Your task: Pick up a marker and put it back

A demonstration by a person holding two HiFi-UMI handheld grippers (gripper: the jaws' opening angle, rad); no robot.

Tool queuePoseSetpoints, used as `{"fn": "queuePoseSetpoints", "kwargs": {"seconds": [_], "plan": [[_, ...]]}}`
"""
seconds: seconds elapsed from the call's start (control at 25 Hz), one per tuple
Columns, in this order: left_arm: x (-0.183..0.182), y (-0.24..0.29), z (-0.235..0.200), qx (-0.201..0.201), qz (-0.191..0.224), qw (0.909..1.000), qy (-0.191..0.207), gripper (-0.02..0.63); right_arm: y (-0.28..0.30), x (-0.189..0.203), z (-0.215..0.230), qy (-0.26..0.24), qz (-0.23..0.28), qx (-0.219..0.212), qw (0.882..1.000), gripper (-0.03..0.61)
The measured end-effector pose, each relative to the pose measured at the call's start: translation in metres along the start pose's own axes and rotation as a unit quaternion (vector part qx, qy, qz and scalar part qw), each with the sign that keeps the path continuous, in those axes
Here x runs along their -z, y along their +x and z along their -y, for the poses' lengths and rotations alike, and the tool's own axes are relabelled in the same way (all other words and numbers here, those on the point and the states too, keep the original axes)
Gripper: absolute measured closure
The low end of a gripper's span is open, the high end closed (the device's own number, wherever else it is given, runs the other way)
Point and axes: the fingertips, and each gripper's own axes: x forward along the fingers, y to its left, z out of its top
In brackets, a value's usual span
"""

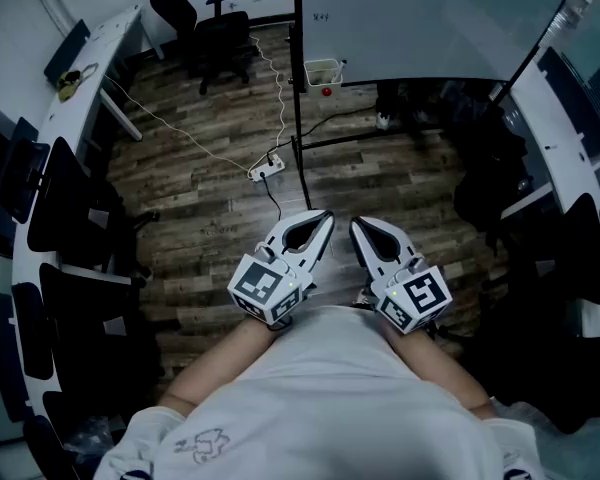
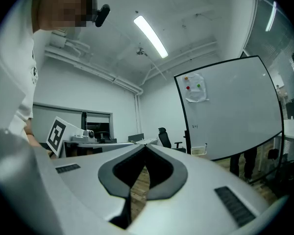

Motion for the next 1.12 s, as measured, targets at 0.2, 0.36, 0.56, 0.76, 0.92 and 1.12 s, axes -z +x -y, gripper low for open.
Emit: {"fn": "queuePoseSetpoints", "kwargs": {"seconds": [0.2, 0.36, 0.56, 0.76, 0.92, 1.12], "plan": [[0.000, 0.015, -0.001, -0.009, 0.003, 0.9999, -0.010, 0.609, -0.005, -0.001, 0.018, 0.004, 0.007, 0.000, 1.000, 0.568], [0.004, 0.034, -0.003, -0.016, -0.001, 0.9998, -0.008, 0.609, -0.008, -0.008, 0.042, 0.010, 0.023, 0.012, 1.000, 0.568], [0.007, 0.075, -0.003, -0.025, -0.002, 0.9997, -0.006, 0.609, -0.012, -0.015, 0.085, 0.023, 0.030, 0.004, 0.999, 0.568], [0.004, 0.129, 0.005, -0.028, 0.007, 0.9996, -0.002, 0.609, -0.014, -0.034, 0.133, 0.015, 0.037, -0.012, 0.999, 0.569], [0.003, 0.171, 0.014, -0.032, 0.014, 0.9994, 0.000, 0.609, -0.021, -0.041, 0.171, 0.003, 0.026, -0.023, 0.999, 0.569], [0.013, 0.201, 0.027, -0.041, 0.011, 0.9991, -0.003, 0.609, -0.031, -0.035, 0.197, 0.000, 0.011, -0.047, 0.999, 0.568]]}}
